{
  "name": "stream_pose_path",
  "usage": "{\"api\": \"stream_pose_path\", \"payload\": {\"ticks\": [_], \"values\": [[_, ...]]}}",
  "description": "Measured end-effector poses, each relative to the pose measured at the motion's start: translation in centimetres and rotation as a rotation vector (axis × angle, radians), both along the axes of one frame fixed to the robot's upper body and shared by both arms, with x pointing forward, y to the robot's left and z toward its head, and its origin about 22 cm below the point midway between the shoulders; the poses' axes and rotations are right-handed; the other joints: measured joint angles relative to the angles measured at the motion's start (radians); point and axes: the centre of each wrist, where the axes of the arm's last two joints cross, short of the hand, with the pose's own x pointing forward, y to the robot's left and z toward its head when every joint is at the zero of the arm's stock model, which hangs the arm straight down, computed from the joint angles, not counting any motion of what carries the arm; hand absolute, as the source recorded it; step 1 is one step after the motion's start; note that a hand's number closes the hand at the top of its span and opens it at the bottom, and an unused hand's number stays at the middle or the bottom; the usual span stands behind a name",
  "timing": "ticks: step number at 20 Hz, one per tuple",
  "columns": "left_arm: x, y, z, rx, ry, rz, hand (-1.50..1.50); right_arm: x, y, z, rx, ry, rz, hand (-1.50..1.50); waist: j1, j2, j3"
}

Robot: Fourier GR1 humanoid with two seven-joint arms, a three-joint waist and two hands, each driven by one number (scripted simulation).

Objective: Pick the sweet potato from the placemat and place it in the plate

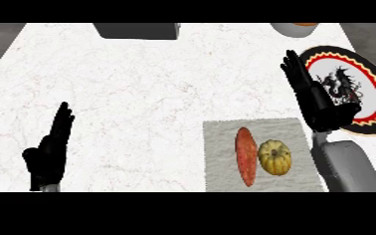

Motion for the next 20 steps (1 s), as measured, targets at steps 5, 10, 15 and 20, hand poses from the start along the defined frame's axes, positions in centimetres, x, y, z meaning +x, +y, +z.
{"api": "stream_pose_path", "payload": {"ticks": [5,10,15,20], "values": [[1.2,-1.0,0.6,-0.016,0.046,-0.007,0.0,-0.2,3.0,2.2,0.104,0.041,0.243,1.5,-0.021,0.005,0.012],[1.2,-1.9,0.0,-0.044,0.124,-0.034,0.0,0.4,1.7,8.0,-0.36,-0.158,0.317,1.5,-0.048,-0.013,0.005],[1.5,-2.9,0.2,-0.075,0.147,-0.053,0.0,-3.1,1.8,1.3,-0.21,-0.118,0.219,-1.5,-0.051,0.005,0.019],[2.3,-3.9,1.2,-0.083,0.166,-0.079,0.0,-5.6,1.0,-3.0,0.018,-0.103,0.341,-1.5,-0.032,0.011,0.02]]}}
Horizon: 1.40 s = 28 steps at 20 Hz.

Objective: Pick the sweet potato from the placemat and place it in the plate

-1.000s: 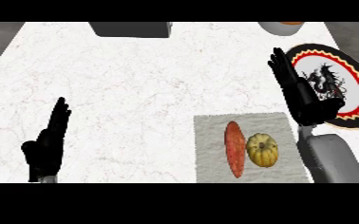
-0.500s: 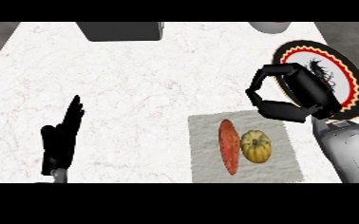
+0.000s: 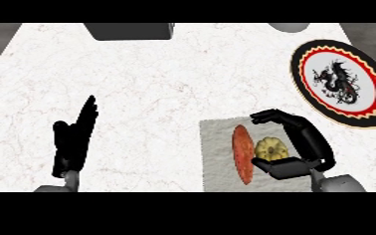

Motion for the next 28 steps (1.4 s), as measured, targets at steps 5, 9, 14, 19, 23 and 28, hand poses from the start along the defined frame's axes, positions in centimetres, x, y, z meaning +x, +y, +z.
{"api": "stream_pose_path", "payload": {"ticks": [5,9,14,19,23,28], "values": [[0.9,-0.3,0.7,0.0,0.016,-0.007,0.0,-0.1,-1.6,0.0,-0.213,-0.074,0.12,-1.5,0.011,0.0,-0.002],[0.8,-0.6,0.9,0.005,0.02,-0.016,0.0,0.7,-2.4,2.6,-0.426,-0.147,0.119,-1.5,0.012,-0.002,-0.003],[0.4,-0.3,0.9,0.004,0.02,-0.015,0.0,1.6,-1.8,5.9,-0.65,-0.161,0.157,-1.5,0.016,-0.002,-0.004],[0.3,-0.6,0.9,0.01,0.014,-0.018,0.0,1.9,-0.2,8.1,-0.85,-0.081,0.262,-1.5,0.019,-0.002,-0.005],[0.6,-0.8,0.8,0.003,0.016,-0.024,0.0,2.2,1.1,8.4,-0.942,-0.021,0.327,-1.5,0.019,-0.001,-0.004],[0.6,-1.2,0.7,0.002,0.016,-0.017,0.0,2.8,3.2,7.9,-1.008,0.027,0.352,-1.5,0.019,0.0,-0.004]]}}
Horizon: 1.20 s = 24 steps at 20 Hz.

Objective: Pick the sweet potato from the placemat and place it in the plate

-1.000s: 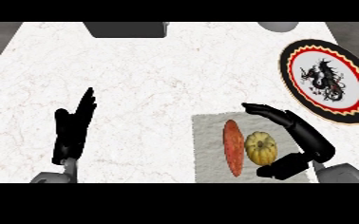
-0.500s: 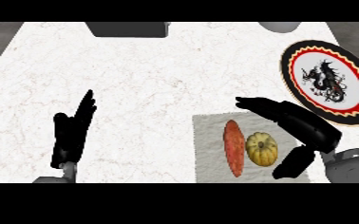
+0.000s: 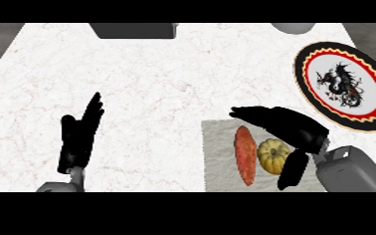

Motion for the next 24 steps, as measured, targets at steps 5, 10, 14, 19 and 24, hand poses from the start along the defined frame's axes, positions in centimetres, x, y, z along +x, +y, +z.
{"api": "stream_pose_path", "payload": {"ticks": [5,10,14,19,24], "values": [[0.7,0.6,0.2,-0.003,0.002,-0.001,0.0,1.0,0.0,-0.6,-0.027,0.019,0.009,-1.5,-0.001,0.0,0.0],[0.2,0.5,0.6,0.001,-0.001,-0.002,0.0,0.7,0.9,-1.0,-0.04,0.029,0.032,-1.5,-0.002,0.0,0.0],[-0.1,0.4,0.5,0.002,0.003,0.001,0.0,0.3,1.2,-2.7,-0.049,0.038,0.035,-1.5,-0.002,0.0,0.0],[0.7,-0.2,0.5,0.004,0.001,-0.002,0.0,0.6,1.6,-3.4,-0.056,0.053,0.034,-1.5,-0.002,0.0,0.0],[0.2,0.0,0.0,0.005,0.0,-0.006,0.0,0.8,2.1,-4.6,-0.07,0.058,0.036,1.5,-0.002,0.0,0.0]]}}
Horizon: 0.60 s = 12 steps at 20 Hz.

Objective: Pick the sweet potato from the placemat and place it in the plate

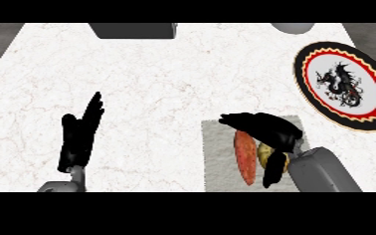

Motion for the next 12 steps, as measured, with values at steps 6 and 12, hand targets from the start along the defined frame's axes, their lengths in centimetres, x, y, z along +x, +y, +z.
{"api": "stream_pose_path", "payload": {"ticks": [6,12], "values": [[0.47,0.27,0.18,-0.011,0.003,0.007,0.0,-0.22,-0.39,-0.37,0.013,-0.064,0.041,1.5,0.0,-0.001,-0.001],[-0.01,0.17,0.17,-0.007,0.002,0.009,0.0,-0.18,-0.41,-0.64,0.036,-0.156,0.03,1.5,0.0,-0.002,-0.001]]}}
